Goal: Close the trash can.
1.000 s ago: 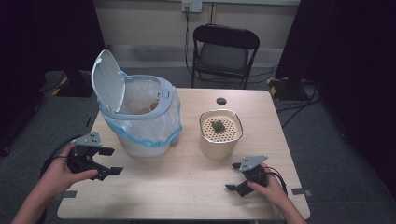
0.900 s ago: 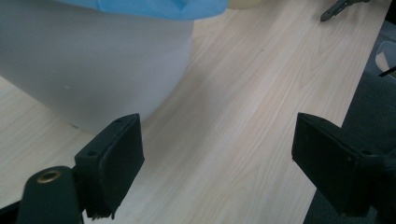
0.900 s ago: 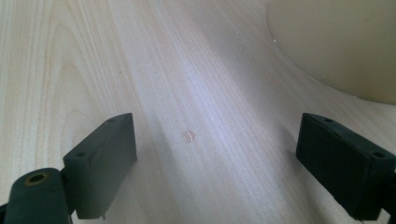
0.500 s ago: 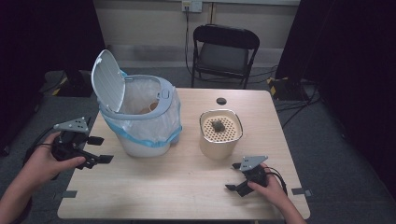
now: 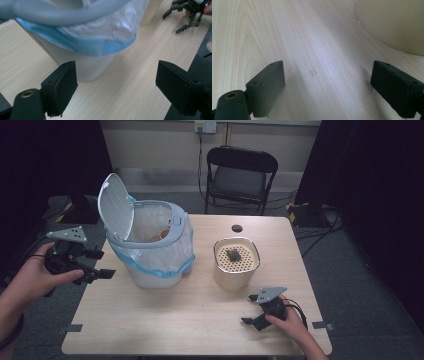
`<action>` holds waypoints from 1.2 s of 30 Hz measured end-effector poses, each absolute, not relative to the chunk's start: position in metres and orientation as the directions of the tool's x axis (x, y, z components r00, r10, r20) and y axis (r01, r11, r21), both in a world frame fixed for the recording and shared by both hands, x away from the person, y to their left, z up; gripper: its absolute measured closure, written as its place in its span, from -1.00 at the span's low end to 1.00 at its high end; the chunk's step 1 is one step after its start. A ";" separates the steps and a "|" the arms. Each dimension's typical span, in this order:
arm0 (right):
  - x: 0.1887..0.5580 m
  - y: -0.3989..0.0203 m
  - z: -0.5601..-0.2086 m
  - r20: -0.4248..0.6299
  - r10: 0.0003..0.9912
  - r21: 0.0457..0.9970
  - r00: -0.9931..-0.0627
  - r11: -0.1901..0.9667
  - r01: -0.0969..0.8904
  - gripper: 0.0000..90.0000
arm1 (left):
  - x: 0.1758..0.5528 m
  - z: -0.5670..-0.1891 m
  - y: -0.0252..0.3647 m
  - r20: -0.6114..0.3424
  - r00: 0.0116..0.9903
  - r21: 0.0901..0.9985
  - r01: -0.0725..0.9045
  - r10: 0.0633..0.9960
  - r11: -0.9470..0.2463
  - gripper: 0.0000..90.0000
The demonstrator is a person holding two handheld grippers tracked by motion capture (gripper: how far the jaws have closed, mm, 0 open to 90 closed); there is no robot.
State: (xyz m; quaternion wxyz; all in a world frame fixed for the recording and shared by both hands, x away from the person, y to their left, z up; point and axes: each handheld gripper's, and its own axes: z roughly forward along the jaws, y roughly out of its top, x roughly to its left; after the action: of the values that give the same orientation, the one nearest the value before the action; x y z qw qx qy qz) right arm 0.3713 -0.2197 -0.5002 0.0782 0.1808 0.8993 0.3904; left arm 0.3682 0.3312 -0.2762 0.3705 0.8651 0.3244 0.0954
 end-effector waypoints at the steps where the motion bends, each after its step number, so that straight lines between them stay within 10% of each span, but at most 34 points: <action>1: 0.371 -0.220 -0.500 0.001 0.386 0.731 -0.923 0.629 0.264 -0.75 | 0.369 -0.273 0.330 -0.072 0.768 0.705 0.490 0.636 -0.513 -0.63; 36: 0.371 -0.219 -0.500 0.002 0.384 0.731 -0.923 0.629 0.263 -0.76 | 0.404 -0.228 0.304 0.017 0.746 0.775 0.411 0.666 -0.480 -0.66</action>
State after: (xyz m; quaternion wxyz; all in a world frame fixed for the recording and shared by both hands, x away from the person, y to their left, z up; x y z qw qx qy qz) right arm 0.3711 -0.2192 -0.5004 0.0774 0.1799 0.8993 0.3910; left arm 0.4036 0.3040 -0.2278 0.3982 0.8452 0.3184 0.1602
